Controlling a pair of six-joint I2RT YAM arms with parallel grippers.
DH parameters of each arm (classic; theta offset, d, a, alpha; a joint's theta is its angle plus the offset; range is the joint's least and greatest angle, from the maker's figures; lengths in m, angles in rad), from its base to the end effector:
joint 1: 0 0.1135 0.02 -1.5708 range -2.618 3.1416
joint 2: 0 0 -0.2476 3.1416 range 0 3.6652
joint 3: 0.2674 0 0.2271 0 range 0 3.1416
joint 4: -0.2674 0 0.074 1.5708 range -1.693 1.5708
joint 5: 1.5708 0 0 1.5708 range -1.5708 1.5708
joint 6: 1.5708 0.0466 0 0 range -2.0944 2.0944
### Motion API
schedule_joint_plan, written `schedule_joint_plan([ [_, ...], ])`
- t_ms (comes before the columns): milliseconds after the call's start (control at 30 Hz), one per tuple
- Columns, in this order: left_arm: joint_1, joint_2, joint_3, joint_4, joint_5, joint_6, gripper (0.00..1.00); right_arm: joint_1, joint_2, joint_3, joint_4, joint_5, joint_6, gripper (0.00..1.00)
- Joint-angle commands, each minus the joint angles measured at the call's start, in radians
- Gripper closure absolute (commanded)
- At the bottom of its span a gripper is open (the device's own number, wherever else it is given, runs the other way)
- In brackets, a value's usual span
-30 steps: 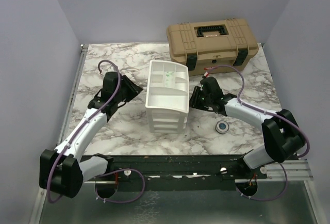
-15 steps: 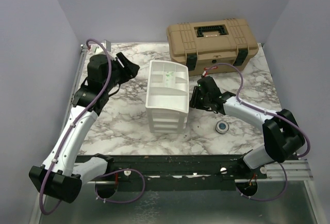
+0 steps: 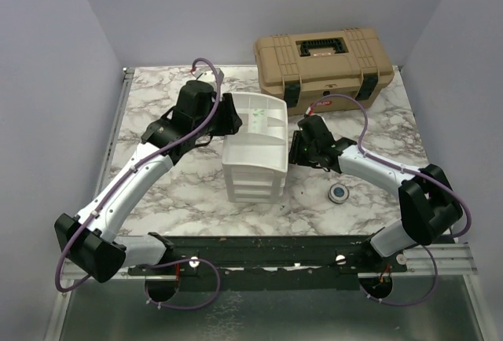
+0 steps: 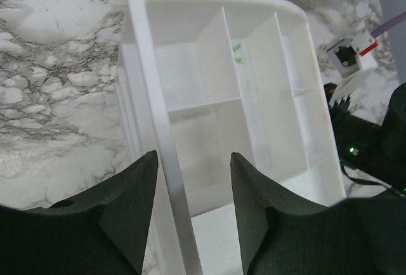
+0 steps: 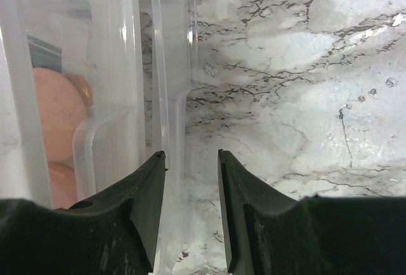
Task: Organize the makeup
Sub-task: Open the drawer in the storage box.
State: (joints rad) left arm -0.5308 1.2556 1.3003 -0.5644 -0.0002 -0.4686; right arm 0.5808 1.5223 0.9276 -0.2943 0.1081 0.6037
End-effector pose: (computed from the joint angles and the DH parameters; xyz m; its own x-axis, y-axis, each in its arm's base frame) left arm 0.2277 -0.1337 0.3587 -0.6107 -0.1652 -0.7745 0.2581 0.8831 -0.3919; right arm 0.2526 0.1598 0.1944 -0.8118 0.1423 -0.5664 -0.0338 0.9568 0.2888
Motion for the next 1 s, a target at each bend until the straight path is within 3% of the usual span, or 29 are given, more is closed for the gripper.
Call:
schedule_joint_plan([
  [0,-0.035,0.000,0.030,-0.058,-0.089,0.056,0.54,-0.002,0.033,-0.022,-0.086,0.045,-0.020,0.59],
  [100,-0.035,-0.007,0.019,-0.069,-0.129,0.059,0.59,-0.002,0.025,-0.020,-0.089,0.038,-0.014,0.58],
  [300,-0.041,0.026,0.025,-0.125,-0.209,0.060,0.79,-0.002,-0.032,-0.014,-0.059,-0.037,0.009,0.57],
  [433,-0.048,0.030,0.029,-0.129,-0.213,0.064,0.82,-0.002,-0.050,-0.032,0.002,-0.101,0.050,0.57],
  [967,-0.055,0.030,0.030,-0.130,-0.196,0.066,0.83,-0.002,-0.116,-0.113,0.109,-0.102,0.105,0.55],
])
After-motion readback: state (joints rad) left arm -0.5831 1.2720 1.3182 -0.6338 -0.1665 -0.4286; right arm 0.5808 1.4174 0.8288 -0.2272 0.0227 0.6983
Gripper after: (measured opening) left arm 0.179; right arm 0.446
